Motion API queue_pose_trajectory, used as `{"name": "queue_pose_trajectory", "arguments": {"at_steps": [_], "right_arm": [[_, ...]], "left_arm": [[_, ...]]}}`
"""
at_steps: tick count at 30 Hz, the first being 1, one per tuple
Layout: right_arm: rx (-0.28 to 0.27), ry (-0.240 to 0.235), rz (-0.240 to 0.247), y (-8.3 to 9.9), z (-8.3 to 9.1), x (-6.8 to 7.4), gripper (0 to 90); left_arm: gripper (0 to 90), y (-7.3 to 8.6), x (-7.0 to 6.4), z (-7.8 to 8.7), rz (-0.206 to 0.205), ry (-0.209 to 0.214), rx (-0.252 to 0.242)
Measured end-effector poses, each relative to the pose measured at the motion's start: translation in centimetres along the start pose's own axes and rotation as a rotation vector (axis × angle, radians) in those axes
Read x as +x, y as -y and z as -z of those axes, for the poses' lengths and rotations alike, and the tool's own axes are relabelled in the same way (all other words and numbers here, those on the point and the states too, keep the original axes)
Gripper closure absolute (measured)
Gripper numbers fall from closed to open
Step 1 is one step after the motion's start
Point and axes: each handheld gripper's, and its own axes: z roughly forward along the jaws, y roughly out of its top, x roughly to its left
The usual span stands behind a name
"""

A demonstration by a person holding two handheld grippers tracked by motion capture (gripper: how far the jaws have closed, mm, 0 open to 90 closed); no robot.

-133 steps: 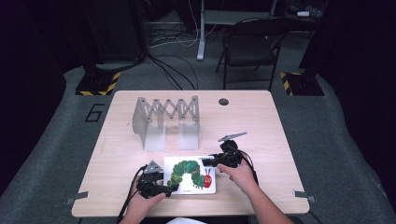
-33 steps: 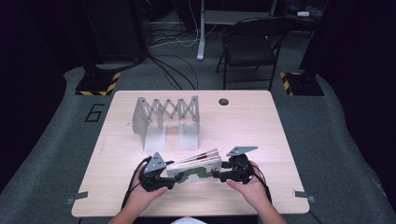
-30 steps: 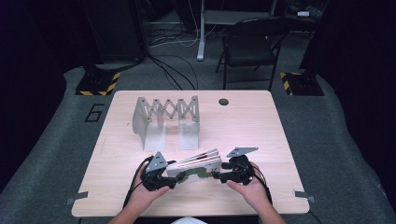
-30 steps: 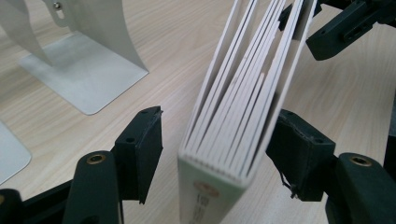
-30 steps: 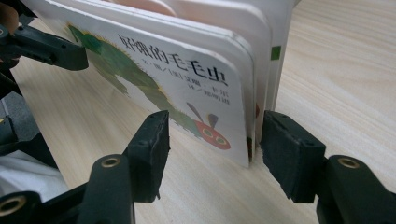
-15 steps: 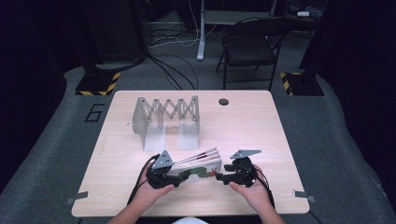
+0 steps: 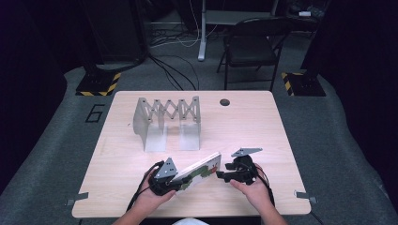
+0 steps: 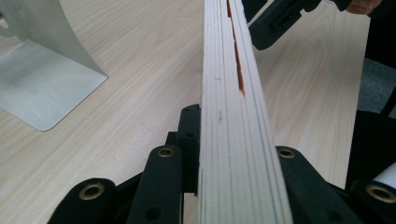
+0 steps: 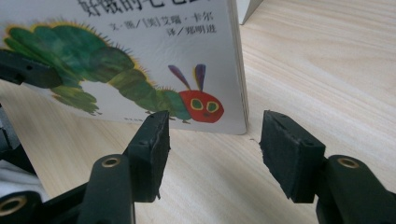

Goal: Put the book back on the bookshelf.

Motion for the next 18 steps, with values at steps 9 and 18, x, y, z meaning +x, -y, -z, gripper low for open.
{"name": "queue_pose_trajectory", "arguments": {"at_steps": [9, 18], "right_arm": [[0.018, -0.035, 0.019, -1.0, -1.1, 0.2, 42.5], [0.027, -0.068, 0.059, -2.2, -2.5, 0.5, 42.6]], "left_arm": [[75.6, 0.6, 1.1, 2.6, 0.08, -0.148, -0.06], [75.5, 2.1, 2.1, 4.2, 0.145, -0.225, -0.047]]}}
